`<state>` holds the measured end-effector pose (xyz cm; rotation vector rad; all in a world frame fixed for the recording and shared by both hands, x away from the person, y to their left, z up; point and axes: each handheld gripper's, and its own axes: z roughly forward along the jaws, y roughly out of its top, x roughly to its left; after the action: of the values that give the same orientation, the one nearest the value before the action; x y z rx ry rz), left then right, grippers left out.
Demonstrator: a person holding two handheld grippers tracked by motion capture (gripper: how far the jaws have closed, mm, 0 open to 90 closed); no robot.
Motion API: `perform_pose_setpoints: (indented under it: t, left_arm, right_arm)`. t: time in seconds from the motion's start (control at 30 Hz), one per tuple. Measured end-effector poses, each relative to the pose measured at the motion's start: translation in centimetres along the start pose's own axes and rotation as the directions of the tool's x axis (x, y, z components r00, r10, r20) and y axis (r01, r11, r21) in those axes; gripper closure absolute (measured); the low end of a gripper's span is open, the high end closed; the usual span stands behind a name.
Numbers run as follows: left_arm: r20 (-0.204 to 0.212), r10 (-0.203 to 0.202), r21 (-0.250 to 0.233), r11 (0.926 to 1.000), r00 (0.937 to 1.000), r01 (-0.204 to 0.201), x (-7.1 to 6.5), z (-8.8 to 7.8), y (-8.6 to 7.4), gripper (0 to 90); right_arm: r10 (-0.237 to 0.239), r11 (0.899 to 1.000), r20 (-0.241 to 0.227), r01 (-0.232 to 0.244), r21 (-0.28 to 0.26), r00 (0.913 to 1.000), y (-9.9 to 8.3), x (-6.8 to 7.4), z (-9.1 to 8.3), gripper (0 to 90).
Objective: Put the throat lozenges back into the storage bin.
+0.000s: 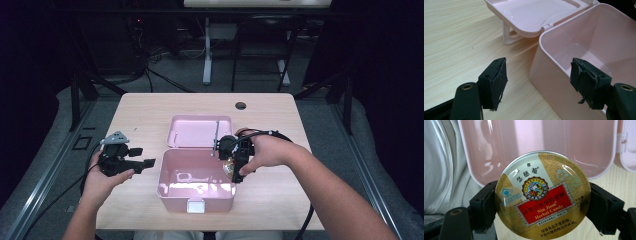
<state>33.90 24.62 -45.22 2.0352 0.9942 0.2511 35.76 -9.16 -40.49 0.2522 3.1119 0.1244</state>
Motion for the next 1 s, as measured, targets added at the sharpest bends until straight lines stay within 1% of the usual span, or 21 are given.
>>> perform_pose_setpoints:
  t: [0.17,0.33,0.57,0.87,1.0]
  left_arm:
    - [-0.002,0.002,-0.003,1.0000,1.0000,-0.002,0.0,0.0,0.0,29.7]
    - [-0.003,0.005,-0.004,1.0000,1.0000,-0.005,0.1,0.0,0.0,29.6]
    - [-0.001,0.001,-0.005,1.0000,1.0000,-0.001,0.0,-0.1,0.0,29.6]
    - [0.000,-0.002,-0.005,1.0000,1.0000,0.002,0.1,-0.1,0.0,29.6]
    - [0.000,0.001,-0.005,1.0000,1.0000,-0.001,0.1,-0.1,0.0,29.7]
  right_arm:
    - [-0.012,1.000,-0.001,0.012,0.006,0.9999,0.8,0.1,0.3,19.9]
    - [-0.017,1.000,0.000,0.017,-0.003,0.9999,1.6,0.0,0.5,19.9]
    - [-0.041,0.999,-0.008,0.041,0.002,0.9991,2.8,0.1,1.1,19.9]
    - [-0.045,0.999,-0.021,0.045,0.005,0.9988,3.3,0.2,2.2,20.0]
    - [-0.053,0.999,-0.019,0.054,0.010,0.9984,3.5,0.1,2.7,20.0]
